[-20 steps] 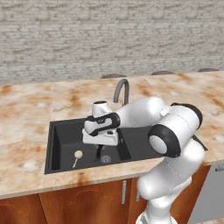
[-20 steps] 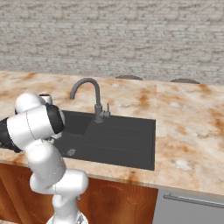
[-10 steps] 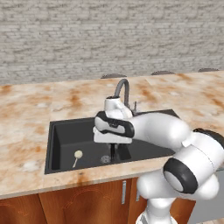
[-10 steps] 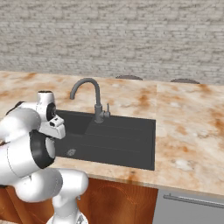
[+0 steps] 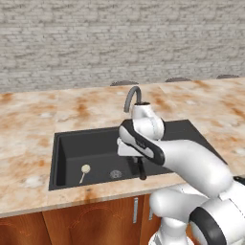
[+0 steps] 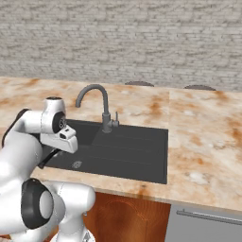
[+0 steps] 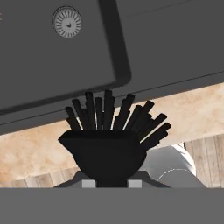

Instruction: Pick up the dish brush and dish brush from the sink, and place them back in the cabinet, and close the cabinet doors.

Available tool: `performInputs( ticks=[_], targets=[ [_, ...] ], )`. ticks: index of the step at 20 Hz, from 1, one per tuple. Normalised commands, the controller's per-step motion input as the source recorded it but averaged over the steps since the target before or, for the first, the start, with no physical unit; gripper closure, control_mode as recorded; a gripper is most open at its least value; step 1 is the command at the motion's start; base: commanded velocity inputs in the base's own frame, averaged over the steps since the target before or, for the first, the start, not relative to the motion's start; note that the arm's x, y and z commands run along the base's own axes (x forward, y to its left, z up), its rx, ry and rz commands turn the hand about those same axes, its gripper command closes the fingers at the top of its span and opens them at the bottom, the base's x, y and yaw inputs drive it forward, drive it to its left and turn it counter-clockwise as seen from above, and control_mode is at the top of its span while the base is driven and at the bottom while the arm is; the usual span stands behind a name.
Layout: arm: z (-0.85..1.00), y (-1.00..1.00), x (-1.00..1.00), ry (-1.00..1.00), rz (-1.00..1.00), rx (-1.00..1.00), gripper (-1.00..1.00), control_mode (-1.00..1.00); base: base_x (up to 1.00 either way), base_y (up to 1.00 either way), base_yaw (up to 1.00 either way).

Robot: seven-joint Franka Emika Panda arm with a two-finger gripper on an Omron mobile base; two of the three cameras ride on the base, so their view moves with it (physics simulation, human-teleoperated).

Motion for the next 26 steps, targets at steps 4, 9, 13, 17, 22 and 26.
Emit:
performInputs(
  ticks=[4,9,13,17,22,26],
  targets=[
    [0.31,-0.45,-0.23,0.00,0.00,0.00,1.00,-1.00,0.00,0.00,0.00],
    [0.24,-0.62,-0.32,0.00,0.05,0.00,1.00,-1.00,0.00,0.00,0.00],
    [0.15,-0.56,-0.23,0.00,0.10,0.00,1.00,-1.00,0.00,0.00,0.00],
    [0.23,-0.57,-0.27,0.00,0.10,0.00,1.00,-1.00,0.00,0.00,0.00],
    [0.34,-0.37,-0.03,0.00,0.03,0.00,1.00,-1.00,0.00,0.00,0.00],
    [0.31,-0.22,-0.19,0.00,0.00,0.00,1.00,-1.00,0.00,0.00,0.00]
  ],
)
